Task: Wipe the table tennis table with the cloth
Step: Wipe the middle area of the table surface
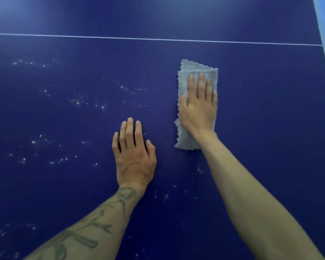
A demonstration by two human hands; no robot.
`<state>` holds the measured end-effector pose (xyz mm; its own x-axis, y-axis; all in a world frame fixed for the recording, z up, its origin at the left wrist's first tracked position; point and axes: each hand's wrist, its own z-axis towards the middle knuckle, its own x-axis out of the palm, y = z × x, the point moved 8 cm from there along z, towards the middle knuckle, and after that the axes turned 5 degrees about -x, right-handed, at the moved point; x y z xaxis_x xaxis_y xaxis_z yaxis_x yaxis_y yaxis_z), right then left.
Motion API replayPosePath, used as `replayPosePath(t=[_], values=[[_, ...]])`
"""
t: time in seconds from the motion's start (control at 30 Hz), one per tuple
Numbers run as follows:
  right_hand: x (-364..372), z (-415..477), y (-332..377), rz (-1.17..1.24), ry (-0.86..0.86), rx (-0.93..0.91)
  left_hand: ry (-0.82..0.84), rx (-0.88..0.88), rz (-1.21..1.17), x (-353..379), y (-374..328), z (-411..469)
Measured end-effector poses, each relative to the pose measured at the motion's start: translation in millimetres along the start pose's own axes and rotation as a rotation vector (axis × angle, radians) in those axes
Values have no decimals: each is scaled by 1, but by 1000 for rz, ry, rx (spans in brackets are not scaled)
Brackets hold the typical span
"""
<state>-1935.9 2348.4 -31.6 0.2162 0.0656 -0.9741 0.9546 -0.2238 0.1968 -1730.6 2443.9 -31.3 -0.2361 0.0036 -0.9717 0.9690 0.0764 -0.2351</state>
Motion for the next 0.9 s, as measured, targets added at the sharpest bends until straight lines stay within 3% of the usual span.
replayPosePath(t=[0.07, 0.13, 0.23, 0.37, 0.47, 0.6, 0.7, 0.77, 0.9], values=[[7, 0, 34, 10, 4, -48, -3, -3, 2, 0, 0, -1], [19, -22, 65, -12, 35, -251, -13, 4, -4, 0, -1, -1], [24, -59, 46, -49, 73, -444, -13, -7, -19, -1, 0, -1], [3, -46, -38, -29, 56, -111, 5, -16, -18, -1, 0, -2], [-3, -24, -28, 6, 9, 13, -6, -8, -20, -1, 0, -2], [16, -38, 39, -25, 44, -249, -27, -4, -26, -1, -1, -3], [25, -83, 41, -65, 74, -466, -32, 2, -30, -3, -1, -3], [18, -90, 3, -52, 73, -393, -32, -2, -39, -4, -1, -3], [2, -71, -57, -8, 39, -39, -31, 7, -36, -2, -1, -4]])
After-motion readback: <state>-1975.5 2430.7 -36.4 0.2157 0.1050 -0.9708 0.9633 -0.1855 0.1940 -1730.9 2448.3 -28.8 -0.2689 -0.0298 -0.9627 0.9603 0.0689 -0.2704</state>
